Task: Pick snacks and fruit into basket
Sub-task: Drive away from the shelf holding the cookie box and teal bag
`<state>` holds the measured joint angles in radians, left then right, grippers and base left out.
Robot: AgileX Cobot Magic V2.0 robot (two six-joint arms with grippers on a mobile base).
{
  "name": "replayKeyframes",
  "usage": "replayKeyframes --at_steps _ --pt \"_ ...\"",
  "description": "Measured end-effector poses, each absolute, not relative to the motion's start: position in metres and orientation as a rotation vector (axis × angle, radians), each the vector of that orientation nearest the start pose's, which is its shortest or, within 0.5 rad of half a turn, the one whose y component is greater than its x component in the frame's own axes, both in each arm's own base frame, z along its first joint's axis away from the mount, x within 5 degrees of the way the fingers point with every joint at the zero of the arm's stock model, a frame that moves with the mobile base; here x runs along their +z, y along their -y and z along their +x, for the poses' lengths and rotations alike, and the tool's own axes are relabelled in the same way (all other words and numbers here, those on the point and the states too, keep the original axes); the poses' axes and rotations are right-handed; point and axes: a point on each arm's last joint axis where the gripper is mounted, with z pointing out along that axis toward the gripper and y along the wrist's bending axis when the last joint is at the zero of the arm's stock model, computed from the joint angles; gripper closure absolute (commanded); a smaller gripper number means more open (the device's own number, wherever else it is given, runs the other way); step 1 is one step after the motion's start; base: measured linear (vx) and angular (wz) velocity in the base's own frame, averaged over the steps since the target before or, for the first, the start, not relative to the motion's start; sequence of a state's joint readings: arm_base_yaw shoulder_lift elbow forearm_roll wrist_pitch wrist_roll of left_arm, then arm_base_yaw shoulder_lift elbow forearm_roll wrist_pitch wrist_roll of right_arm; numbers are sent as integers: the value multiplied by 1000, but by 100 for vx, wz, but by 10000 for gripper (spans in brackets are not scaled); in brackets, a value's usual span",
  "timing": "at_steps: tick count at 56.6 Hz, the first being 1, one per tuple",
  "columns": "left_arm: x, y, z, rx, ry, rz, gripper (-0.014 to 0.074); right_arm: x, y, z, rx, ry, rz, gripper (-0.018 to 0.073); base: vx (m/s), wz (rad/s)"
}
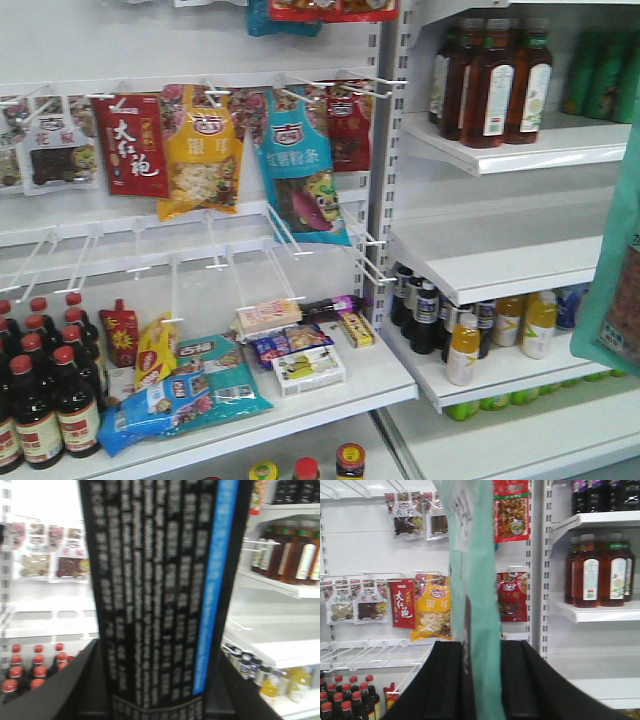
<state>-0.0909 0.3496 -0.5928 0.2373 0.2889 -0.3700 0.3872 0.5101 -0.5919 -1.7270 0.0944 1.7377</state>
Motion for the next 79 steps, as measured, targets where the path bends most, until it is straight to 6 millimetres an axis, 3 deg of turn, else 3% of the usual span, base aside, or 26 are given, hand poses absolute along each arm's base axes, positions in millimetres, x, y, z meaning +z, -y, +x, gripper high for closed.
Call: replayKeyframes --at_steps 79 --pt "363 0 69 -135 -1520 -93 594 375 -32 100 267 -1381 -185 568 -7 -51"
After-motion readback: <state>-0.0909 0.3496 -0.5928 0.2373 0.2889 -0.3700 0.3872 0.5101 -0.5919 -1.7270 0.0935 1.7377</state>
